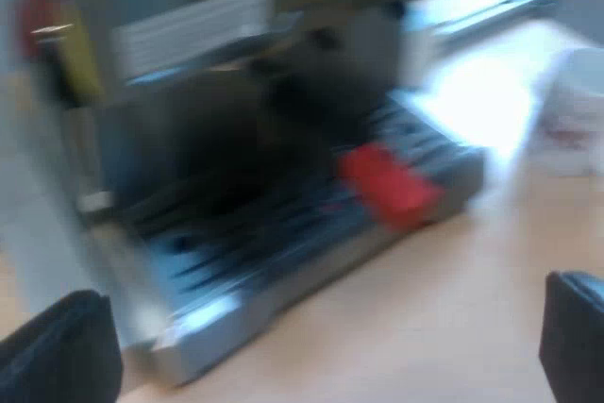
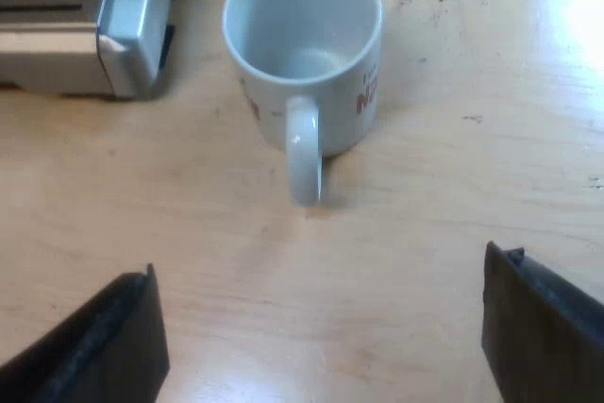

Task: Place mug into machine

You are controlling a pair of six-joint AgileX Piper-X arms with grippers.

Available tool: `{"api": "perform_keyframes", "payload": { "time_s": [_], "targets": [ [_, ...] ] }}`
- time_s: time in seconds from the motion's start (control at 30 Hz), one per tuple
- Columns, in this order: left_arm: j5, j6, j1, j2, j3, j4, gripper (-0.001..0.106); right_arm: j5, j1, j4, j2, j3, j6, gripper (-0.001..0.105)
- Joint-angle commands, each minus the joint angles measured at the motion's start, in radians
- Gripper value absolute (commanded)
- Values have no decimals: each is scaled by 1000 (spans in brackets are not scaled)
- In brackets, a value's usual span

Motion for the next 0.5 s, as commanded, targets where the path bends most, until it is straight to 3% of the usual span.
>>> {"api": "perform_keyframes", "payload": {
  "time_s": [0.03, 0.13, 0.23, 0.4, 0.5],
  "targets": [
    [207, -18, -3, -3, 16, -13, 91, 11, 0, 5, -1, -7, -39, 71],
    [391, -18, -3, -3, 72, -28, 91, 11, 0, 0, -1, -7, -39, 71],
    [457, -18, -3, -3, 109, -50, 91, 11, 0, -9, -1, -7, -39, 71],
    [468, -18, -3, 0, 188, -132, 91, 6, 0, -48, -1, 4, 16, 71],
    [485, -16, -3, 2, 228, -165, 91, -21, 0, -44, -1, 36, 11, 71]
  ]
}}
